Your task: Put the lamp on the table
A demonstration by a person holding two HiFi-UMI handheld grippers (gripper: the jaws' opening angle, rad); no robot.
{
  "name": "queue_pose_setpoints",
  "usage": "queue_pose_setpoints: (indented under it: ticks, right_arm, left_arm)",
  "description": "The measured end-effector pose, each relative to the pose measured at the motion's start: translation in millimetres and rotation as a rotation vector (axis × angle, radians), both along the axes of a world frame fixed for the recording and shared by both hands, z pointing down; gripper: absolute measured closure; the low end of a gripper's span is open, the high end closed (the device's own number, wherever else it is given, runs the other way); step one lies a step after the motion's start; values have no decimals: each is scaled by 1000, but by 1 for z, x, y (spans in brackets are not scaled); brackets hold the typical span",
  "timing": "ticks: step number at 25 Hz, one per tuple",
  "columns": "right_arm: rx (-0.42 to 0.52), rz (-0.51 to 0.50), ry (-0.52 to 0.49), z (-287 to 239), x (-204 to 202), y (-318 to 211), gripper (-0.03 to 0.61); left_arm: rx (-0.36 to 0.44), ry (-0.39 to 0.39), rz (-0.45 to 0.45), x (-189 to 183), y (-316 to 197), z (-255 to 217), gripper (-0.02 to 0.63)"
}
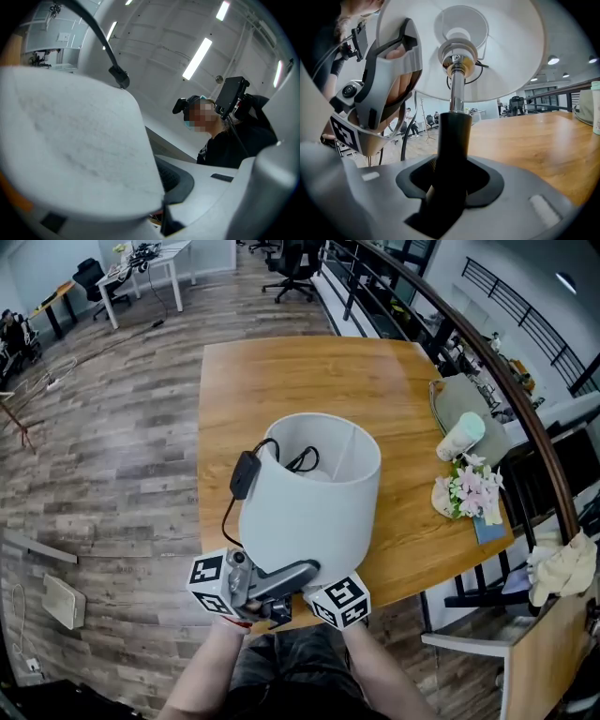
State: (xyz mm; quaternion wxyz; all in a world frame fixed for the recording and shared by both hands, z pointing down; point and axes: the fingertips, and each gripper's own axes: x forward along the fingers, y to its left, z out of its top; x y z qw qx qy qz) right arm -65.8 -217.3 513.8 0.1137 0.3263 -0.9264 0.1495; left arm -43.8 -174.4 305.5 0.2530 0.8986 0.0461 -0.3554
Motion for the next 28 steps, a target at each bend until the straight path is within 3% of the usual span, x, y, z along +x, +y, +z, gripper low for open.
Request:
queue_pose_setpoints:
  ticks: [17,28]
  right_arm:
    - [21,-22,0,5,17,-85,410]
    - [39,-33,7,9,20,-99,407]
  left_arm:
    - [7,-8,-24,20,-82,5,595]
    - [20,0,-15,21,-91,5,597]
